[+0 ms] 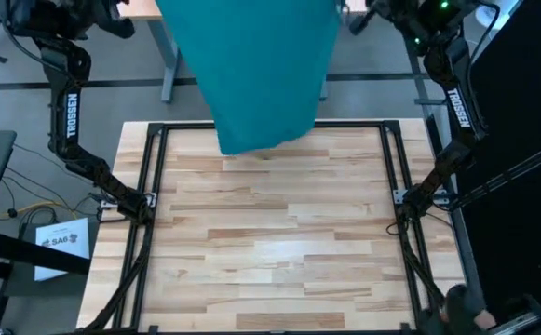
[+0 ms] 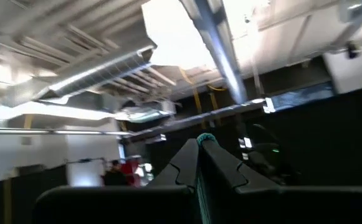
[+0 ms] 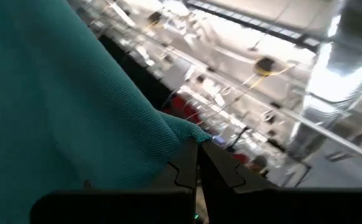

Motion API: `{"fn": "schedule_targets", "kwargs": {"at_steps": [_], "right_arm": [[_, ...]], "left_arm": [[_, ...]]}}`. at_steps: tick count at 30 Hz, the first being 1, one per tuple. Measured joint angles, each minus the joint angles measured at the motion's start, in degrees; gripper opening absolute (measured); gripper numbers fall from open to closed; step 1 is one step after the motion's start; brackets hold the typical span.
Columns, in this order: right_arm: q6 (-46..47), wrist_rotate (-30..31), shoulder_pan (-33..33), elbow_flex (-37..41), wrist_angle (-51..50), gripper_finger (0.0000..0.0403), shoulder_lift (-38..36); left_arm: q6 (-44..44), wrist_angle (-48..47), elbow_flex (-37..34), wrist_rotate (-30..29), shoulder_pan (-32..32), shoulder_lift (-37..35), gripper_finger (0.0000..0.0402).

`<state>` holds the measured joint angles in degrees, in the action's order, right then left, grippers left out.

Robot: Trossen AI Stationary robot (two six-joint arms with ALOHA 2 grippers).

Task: Roll towel
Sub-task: Roll the blue towel

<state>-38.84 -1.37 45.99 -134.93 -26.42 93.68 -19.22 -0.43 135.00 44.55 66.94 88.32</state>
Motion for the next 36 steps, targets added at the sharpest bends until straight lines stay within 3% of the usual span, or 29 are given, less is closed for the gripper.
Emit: {"fn": "schedule_targets", "kwargs": {"at_steps": [2, 9, 13, 17, 21, 25, 29, 36], "right_arm": [[0.06, -0.04, -1.52, 0.00, -4.02, 0.0000, -0.39], [1.77, -0.43, -6.44, 0.07, -18.70, 0.0000, -1.10], [1.96, -0.43, -7.94, 0.07, -26.31, 0.0000, -1.10], [2.80, -2.00, -10.55, 0.07, -32.97, 0.0000, -1.12], [4.23, -3.29, -14.49, 1.21, -38.71, 0.0000, -1.17], [7.51, -3.29, -18.99, 3.17, -43.72, 0.0000, -1.17], [12.23, -3.29, -23.53, 7.34, -46.63, 0.0000, -1.50], [22.68, -0.52, -32.16, 18.39, -47.38, 0.0000, -2.87]], "left_arm": [[0.15, -1.96, 0.00, 2.23, -0.18, -0.44, 0.0000], [15.56, -26.37, 0.00, 7.45, -3.18, -4.72, 0.0000], [33.39, -49.24, 0.00, 2.06, -7.33, -8.66, 0.0000], [37.72, -60.61, -1.83, -0.12, -12.34, -12.42, 0.0000], [36.42, -64.98, -5.90, -1.50, -17.80, -17.39, 0.0000], [35.29, -68.13, -13.09, -10.27, -22.33, -23.35, 0.0000], [31.55, -66.51, -23.11, -14.60, -24.15, -30.28, 0.0000], [26.68, -64.24, -42.99, -14.49, -24.20, -42.03, 0.0000]]}}
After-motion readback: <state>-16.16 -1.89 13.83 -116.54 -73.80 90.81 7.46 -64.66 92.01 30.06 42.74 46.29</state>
